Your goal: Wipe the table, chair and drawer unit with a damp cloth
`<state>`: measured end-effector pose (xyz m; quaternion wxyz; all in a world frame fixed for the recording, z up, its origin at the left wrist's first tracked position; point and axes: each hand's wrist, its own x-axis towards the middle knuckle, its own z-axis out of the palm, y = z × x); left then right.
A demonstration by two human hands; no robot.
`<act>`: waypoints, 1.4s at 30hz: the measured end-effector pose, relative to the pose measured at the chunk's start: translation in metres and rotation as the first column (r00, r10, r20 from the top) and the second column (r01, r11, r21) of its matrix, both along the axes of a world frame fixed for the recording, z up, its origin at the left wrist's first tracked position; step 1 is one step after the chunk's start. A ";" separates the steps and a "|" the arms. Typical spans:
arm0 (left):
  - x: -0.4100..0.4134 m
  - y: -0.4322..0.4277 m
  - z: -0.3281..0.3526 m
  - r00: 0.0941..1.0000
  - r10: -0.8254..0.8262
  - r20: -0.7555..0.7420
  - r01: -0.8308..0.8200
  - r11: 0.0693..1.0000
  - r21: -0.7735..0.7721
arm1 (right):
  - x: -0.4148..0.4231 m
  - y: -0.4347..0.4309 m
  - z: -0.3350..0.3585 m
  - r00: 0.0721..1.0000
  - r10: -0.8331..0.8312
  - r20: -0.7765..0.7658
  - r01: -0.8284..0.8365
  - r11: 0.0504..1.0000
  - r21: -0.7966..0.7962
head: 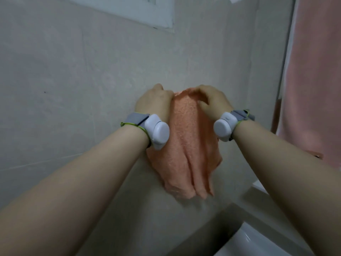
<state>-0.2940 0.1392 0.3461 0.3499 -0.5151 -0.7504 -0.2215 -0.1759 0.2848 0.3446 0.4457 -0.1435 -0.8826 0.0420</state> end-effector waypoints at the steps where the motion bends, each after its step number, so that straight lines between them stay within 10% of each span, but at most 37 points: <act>1: -0.001 0.002 0.001 1.000 0.021 0.003 -0.021 1.000 -0.015 | -0.005 0.003 0.000 1.000 0.007 0.005 -0.007 1.000 -0.019; 15: 0.001 0.021 -0.106 0.944 -0.213 0.252 0.210 0.977 0.039 | -0.019 0.002 -0.114 0.948 0.301 -0.107 -0.319 0.867 -0.384; 27: 0.021 0.016 -0.239 0.549 -0.349 0.759 0.259 0.935 0.243 | 0.003 -0.016 -0.243 0.946 0.258 -0.196 -0.311 0.553 -0.773; 35: 0.017 0.011 -0.289 0.542 -0.062 0.838 0.268 0.958 -0.102 | 0.024 -0.024 -0.271 0.983 0.139 -0.121 -0.168 0.395 -0.903; 42: 0.016 -0.002 -0.301 0.643 0.201 0.739 0.426 0.708 -0.563 | 0.050 -0.045 -0.282 0.982 0.069 0.178 0.140 0.372 -0.918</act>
